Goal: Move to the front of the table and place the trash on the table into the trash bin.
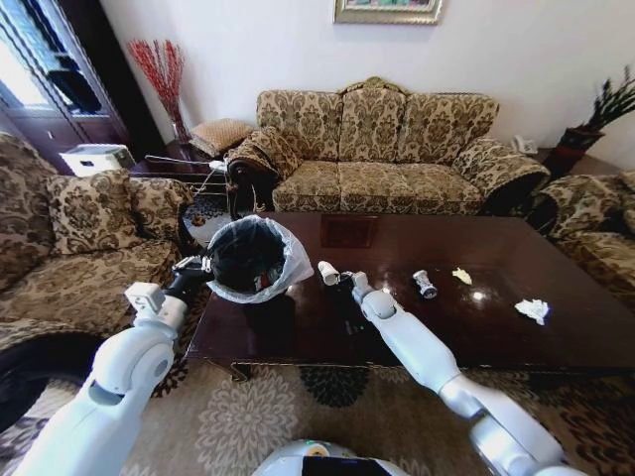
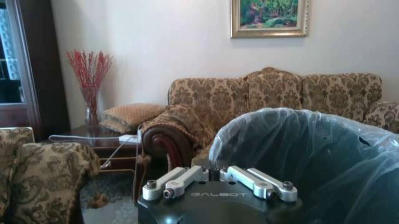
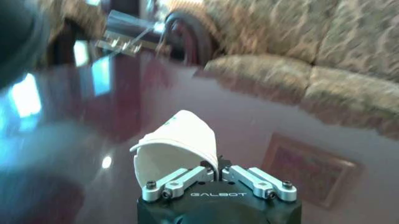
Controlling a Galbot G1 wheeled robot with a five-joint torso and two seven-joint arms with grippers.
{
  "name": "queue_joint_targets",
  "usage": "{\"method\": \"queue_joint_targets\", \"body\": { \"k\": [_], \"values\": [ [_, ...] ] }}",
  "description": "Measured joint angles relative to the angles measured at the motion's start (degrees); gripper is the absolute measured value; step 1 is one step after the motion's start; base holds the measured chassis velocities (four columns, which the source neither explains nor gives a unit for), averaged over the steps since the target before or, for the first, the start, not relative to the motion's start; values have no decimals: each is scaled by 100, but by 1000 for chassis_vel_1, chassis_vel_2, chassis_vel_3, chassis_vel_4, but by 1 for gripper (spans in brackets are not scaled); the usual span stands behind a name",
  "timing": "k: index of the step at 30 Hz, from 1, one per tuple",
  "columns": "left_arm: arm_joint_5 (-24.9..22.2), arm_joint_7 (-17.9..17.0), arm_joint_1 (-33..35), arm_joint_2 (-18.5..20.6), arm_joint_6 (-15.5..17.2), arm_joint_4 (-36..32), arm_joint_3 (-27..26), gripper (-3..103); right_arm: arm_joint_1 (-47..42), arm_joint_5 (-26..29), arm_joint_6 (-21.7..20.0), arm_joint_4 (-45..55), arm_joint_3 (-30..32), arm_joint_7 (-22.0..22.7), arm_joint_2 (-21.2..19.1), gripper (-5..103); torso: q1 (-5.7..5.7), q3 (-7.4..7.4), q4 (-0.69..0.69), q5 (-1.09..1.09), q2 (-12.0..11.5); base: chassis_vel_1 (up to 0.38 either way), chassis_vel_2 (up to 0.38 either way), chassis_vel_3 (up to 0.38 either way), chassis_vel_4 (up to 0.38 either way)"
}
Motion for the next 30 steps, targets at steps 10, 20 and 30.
{"method": "queue_joint_targets", "body": {
  "k": [10, 20, 30],
  "values": [
    [88, -46, 1, -14, -12, -2, 57, 3, 480, 935, -97, 2049, 288, 302, -466, 0, 0, 0, -3, 0, 0, 0, 0, 0, 0],
    [137, -34, -90, 50, -82, 158, 107, 3, 2161, 3467, -833, 3580, -1019, 1115, -293, 0, 0, -1, 2, -4, 0, 0, 0, 0, 0],
    [98, 5, -98, 38, -97, 191, 58, 3, 2106, 3577, -1357, 4269, -2168, 1428, -593, -1, 0, 0, -4, 1, 0, 0, 0, 0, 0]
  ]
}}
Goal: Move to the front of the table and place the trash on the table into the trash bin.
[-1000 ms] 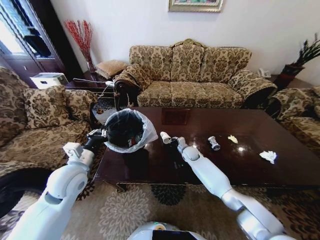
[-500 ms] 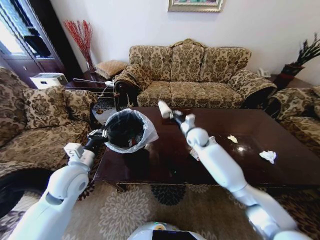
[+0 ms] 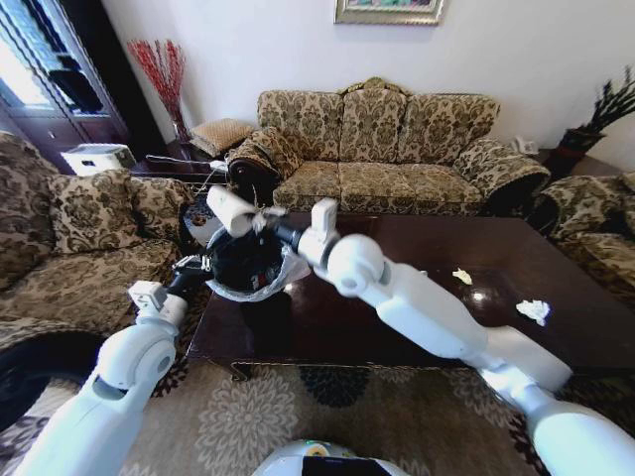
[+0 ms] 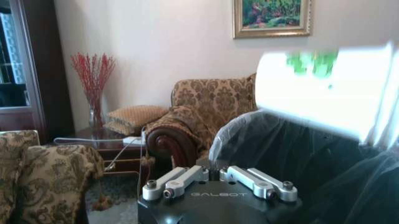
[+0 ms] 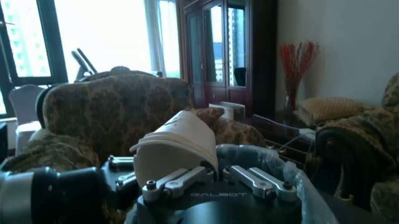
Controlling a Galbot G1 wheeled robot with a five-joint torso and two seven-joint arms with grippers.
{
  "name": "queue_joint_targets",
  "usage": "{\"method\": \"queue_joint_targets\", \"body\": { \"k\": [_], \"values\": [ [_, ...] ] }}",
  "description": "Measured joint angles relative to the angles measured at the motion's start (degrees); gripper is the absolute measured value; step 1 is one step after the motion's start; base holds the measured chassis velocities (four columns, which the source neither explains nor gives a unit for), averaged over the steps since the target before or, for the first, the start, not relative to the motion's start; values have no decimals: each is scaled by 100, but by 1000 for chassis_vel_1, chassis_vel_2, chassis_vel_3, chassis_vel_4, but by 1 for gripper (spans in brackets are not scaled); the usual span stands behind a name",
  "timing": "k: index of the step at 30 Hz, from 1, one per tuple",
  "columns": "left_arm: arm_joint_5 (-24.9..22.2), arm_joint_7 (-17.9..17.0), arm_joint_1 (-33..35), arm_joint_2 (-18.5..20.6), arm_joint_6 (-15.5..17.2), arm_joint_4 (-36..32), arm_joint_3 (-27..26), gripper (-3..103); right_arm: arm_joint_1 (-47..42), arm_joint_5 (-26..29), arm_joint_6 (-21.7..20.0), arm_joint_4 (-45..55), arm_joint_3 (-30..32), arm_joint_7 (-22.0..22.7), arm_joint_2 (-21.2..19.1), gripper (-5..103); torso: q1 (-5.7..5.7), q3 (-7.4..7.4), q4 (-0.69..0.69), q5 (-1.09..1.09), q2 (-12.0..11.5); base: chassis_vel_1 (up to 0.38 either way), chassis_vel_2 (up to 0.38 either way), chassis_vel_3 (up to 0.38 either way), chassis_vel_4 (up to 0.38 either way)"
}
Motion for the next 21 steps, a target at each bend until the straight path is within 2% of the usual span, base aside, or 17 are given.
{"method": "queue_joint_targets", "body": {
  "k": [1, 5, 7, 10, 11, 14, 15, 18, 20, 21],
  "values": [
    [0, 2, 1, -12, 0, 0, 1, 3, -20, -35, 0, 0, -14, 36, -11, -1, 0, 0, 0, 0, 0, 0, 0, 0, 0],
    [0, 15, -8, -90, -1, -11, 29, 3, -57, -99, 33, -30, -52, 145, 14, 21, 0, 0, 3, -3, 0, 0, 0, 0, 0],
    [-1, 15, -13, -91, -1, -18, 29, 3, -49, -106, 35, -43, -60, 148, 22, 21, 0, 0, 4, -4, 0, 0, 0, 0, 0],
    [-21, 15, -21, -81, -1, -30, 14, 3, -27, -137, 60, -88, -64, 187, 57, 36, 0, 0, 3, -3, 0, 0, 0, 0, 0],
    [-21, 15, -21, -81, -1, -30, 14, 3, -27, -137, 60, -88, -64, 187, 57, 36, 0, 0, 3, -3, 0, 0, 0, 0, 0],
    [-34, 21, -20, -79, -1, -31, -5, 3, 14, -168, 85, -103, -34, 261, 76, 52, 0, 0, 3, -1, 0, 0, 0, 0, 0],
    [-34, 21, -20, -79, -1, -31, -5, 3, 14, -168, 85, -103, -34, 261, 76, 52, 0, 0, 3, -1, 0, 0, 0, 0, 0],
    [-35, 24, -16, -101, -2, -38, -5, 3, 22, -282, 225, -95, 179, 386, 73, 69, 0, 0, 4, -2, 0, 0, 0, 0, 0],
    [-35, 25, -16, -103, -3, -34, -4, 3, 8, -291, 257, -75, 344, 457, 65, 69, 0, 0, 5, -1, 0, 0, 0, 0, 0],
    [-34, 25, -17, -103, -9, -16, -5, 3, -11, -291, 262, -35, 531, 544, 26, 80, 0, 0, 4, -1, 0, 0, 0, 0, 0]
  ]
}}
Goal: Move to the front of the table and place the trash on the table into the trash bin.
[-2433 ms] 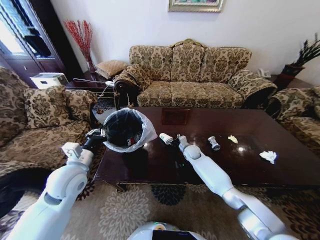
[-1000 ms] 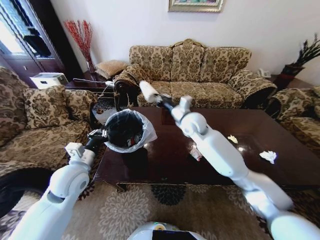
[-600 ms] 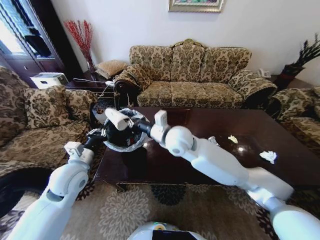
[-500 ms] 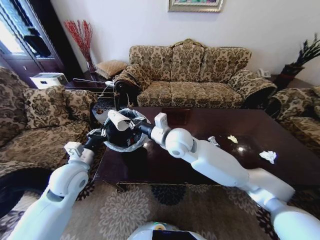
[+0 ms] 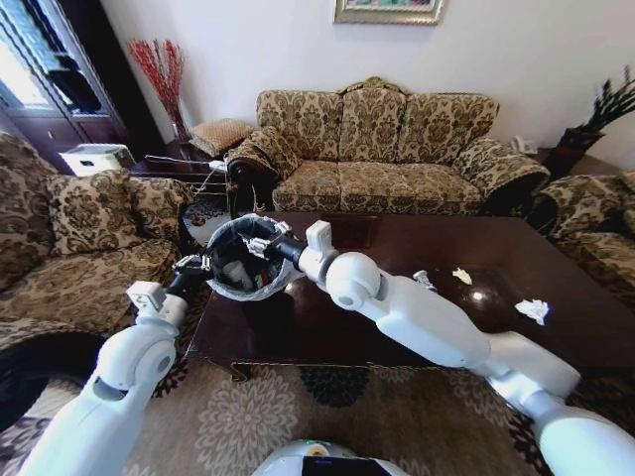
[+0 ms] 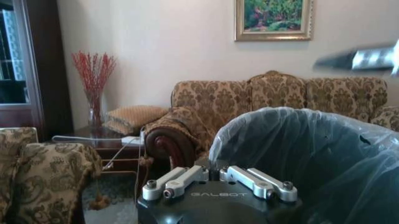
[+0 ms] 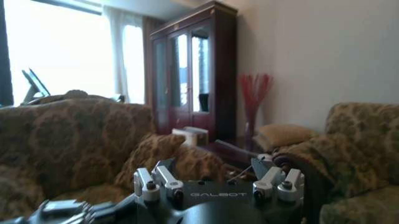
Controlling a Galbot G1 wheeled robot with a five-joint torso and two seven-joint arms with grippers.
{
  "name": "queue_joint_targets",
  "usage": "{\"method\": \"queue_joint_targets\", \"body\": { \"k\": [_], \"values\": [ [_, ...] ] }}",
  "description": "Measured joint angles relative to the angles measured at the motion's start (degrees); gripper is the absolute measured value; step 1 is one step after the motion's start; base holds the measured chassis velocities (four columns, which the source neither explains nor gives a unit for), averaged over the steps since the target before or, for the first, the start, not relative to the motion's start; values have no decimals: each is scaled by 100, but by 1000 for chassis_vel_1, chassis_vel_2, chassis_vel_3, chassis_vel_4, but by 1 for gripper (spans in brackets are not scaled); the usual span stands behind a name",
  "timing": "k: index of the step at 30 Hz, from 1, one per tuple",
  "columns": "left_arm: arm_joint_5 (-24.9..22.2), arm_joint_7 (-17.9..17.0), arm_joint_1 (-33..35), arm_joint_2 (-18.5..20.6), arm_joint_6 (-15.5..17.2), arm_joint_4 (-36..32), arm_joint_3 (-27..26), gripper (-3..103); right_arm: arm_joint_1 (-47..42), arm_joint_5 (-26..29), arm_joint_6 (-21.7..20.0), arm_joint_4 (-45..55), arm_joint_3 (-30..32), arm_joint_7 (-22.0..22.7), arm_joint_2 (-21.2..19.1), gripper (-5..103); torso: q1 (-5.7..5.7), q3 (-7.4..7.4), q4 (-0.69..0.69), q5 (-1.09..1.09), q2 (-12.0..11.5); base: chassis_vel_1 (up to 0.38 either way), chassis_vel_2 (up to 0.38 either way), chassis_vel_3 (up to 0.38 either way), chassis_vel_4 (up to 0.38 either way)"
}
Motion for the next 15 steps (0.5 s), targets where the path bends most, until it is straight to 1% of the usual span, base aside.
{"method": "queue_joint_targets", "body": {
  "k": [1, 2, 3, 5, 6, 8, 9, 10, 11, 12, 13, 14, 15],
  "values": [
    [0, 0, -1, 0, -3, 18, -1, 3, -19, 8, 0, 39, 152, 63, -50, 80, 0, 0, 0, -1, 0, 0, 0, 0, 0],
    [0, 0, -1, 0, -3, 18, -1, 3, -19, 8, 0, 39, 152, 63, -50, 80, 0, 0, 0, -1, 0, 0, 0, 0, 0],
    [0, 3, -8, 0, -5, 55, -10, 3, -106, 50, -22, 129, 459, 127, -221, 85, 0, 0, 0, -2, 0, 0, 0, 0, 0],
    [1, -2, -23, 5, -7, 84, -20, 3, -460, 124, -96, 272, 1027, 76, -689, 95, 0, 0, 3, -1, 0, 0, 0, 0, 0],
    [1, -2, -23, 5, -7, 84, -20, 3, -460, 124, -96, 272, 1027, 76, -689, 95, 0, 0, 3, -1, 0, 0, 0, 0, 0],
    [1, -2, -30, 8, -7, 88, -21, 3, -1119, 73, -117, 362, 1552, -137, -1233, 100, 0, 0, -1, 1, 0, 0, 0, 0, 0],
    [1, -2, -32, 7, -7, 87, -22, 3, -1691, -28, -115, 392, 1963, -266, -1607, 100, 0, 1, -4, 4, 0, 0, 0, 0, 0],
    [1, -2, -32, 7, -7, 87, -22, 3, -1691, -28, -115, 392, 1963, -266, -1607, 100, 0, 1, -4, 4, 0, 0, 0, 0, 0],
    [1, -1, -33, 4, -7, 80, -20, 3, -2166, -114, -112, 415, 2330, -345, -1793, 100, 0, 1, -5, 1, 0, 0, 0, 0, 0],
    [1, -1, -34, 0, -7, 67, -15, 3, -3000, -248, -112, 432, 2935, -467, -1963, 100, 0, 0, -7, 2, 0, 0, 0, 0, 0],
    [1, -1, -34, 0, -7, 67, -15, 3, -3000, -248, -112, 432, 2935, -467, -1963, 100, 0, 0, -7, 2, 0, 0, 0, 0, 0],
    [1, 2, -30, -4, -7, 59, -13, 3, -3634, -444, -91, 433, 3269, -495, -2000, 100, 0, 0, -7, 2, 0, 0, 0, 0, 0],
    [2, 5, -7, -15, -8, 44, -25, 3, -4167, -688, 19, 409, 3464, -498, -1980, 100, 0, 0, -9, 5, 0, 0, 0, 0, 0]
  ]
}}
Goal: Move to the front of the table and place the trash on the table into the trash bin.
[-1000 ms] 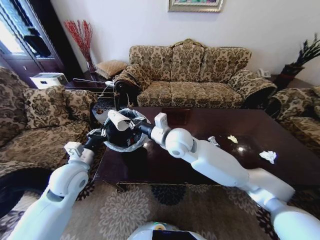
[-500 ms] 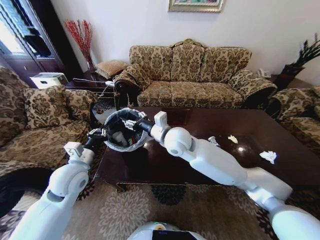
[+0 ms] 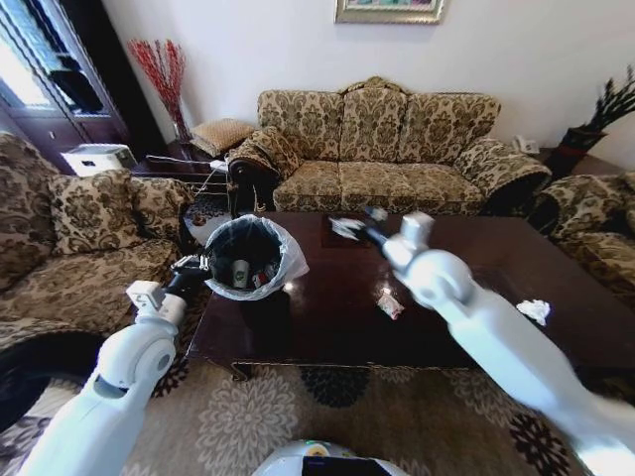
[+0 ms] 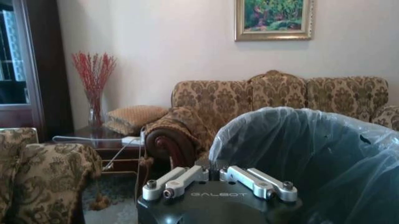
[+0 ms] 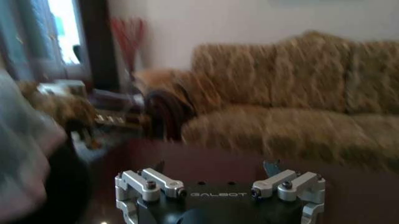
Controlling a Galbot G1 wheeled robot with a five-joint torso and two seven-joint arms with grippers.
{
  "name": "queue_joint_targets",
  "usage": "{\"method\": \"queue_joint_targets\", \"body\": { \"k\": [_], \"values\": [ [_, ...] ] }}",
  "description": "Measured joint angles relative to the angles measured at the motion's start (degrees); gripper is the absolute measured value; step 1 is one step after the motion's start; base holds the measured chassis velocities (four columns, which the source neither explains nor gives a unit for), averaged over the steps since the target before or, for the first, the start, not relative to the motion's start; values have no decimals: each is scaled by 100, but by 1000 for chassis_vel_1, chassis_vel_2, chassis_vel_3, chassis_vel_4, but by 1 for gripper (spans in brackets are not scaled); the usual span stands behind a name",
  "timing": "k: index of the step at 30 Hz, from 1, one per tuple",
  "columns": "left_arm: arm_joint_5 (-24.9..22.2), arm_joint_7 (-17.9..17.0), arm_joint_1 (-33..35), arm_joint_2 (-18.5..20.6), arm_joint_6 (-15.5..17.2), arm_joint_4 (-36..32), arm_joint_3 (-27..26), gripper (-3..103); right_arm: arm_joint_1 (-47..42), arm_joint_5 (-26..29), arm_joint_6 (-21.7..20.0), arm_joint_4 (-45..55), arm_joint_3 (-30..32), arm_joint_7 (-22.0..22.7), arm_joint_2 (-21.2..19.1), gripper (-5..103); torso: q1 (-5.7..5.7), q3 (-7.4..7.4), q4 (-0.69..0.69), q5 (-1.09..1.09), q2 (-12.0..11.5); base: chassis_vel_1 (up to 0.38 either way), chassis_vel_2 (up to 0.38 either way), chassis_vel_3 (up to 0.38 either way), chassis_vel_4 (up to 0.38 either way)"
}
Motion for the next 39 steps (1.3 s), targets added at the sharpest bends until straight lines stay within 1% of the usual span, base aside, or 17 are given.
{"method": "queue_joint_targets", "body": {
  "k": [1, 3, 4, 5, 8, 10, 12, 15, 19, 21, 23, 24, 27, 30, 34, 36, 39],
  "values": [
    [8, 2, 54, -27, 0, -39, -45, 3, -342, -219, 110, -54, 102, 0, 69, 100, 0, 0, 1, -7, 0, 0, 0, 0, 0],
    [22, -6, 126, -68, 0, -96, -104, 3, -605, -452, 198, -145, 133, -5, 190, 100, 0, -1, 4, -9, 0, 0, 0, 0, 0],
    [32, -35, 162, -89, 0, -145, -131, 3, -892, -712, 344, -287, 131, -23, 348, 100, -1, -1, 10, -3, 0, 0, 0, 0, 0],
    [32, -35, 162, -89, 0, -145, -131, 3, -892, -712, 344, -287, 131, -23, 348, 100, -1, -1, 10, -3, 0, 0, 0, 0, 0],
    [33, -94, 128, -57, 4, -175, -68, 3, -1222, -1325, 688, -806, 10, -28, 739, 100, -1, -1, 8, -8, 0, 0, 0, 0, 0],
    [30, -95, 125, -49, 6, -183, -54, 3, -1213, -1390, 698, -911, -7, 17, 816, 100, -1, -1, 8, -7, 0, 0, 0, 0, 0],
    [25, -89, 128, -37, 11, -216, -21, 3, -1120, -1427, 600, -1147, -55, 396, 1019, 100, 0, -1, 9, -5, 0, 0, 0, 0, 0],
    [23, -85, 132, -47, 12, -221, -1, 3, -1098, -1366, 510, -1247, -73, 496, 1082, 100, 0, 0, 8, -7, 0, 0, 0, 0, 0],
    [33, -87, 133, -66, 12, -212, 23, 3, -1058, -1354, 491, -1553, -75, 314, 1170, 101, 0, -1, 7, -8, 0, 0, 0, 0, 0],
    [35, -89, 132, -69, 11, -210, 28, 3, -1034, -1357, 489, -1655, -75, 257, 1202, 99, 0, -1, 8, -7, 0, 0, 0, 0, 0],
    [36, -87, 125, -78, 11, -197, 34, 3, -953, -1395, 508, -1981, -73, 100, 1324, 92, 0, 0, 8, -7, 0, 0, 0, 0, 0],
    [36, -87, 125, -78, 11, -197, 34, 3, -953, -1395, 508, -1981, -73, 100, 1324, 92, 0, 0, 8, -7, 0, 0, 0, 0, 0],
    [37, -79, 115, -91, -2, -138, 34, 3, -902, -1509, 625, -2315, -69, -95, 1502, 77, 1, 0, 6, -7, 0, 0, 0, 0, 0],
    [39, -74, 119, -95, -2, -134, 31, 3, -893, -1533, 645, -2368, -66, -117, 1573, 72, 0, 0, 7, -7, 0, 0, 0, 0, 0],
    [92, 9, 125, -94, 0, -174, 9, 3, -909, -1551, 649, -2310, -65, -95, 1630, 50, 0, 0, 8, -6, 0, 0, 0, 0, 0],
    [98, 13, 124, -94, 0, -181, 8, 3, -915, -1552, 649, -2279, -65, -83, 1630, 50, 0, 0, 7, -7, 0, 0, 0, 0, 0],
    [108, 21, 122, -109, 1, -194, 12, 3, -955, -1552, 649, -2167, -61, -23, 1624, 34, 0, 0, 7, -6, 0, 0, 0, 0, 0]
  ]
}}
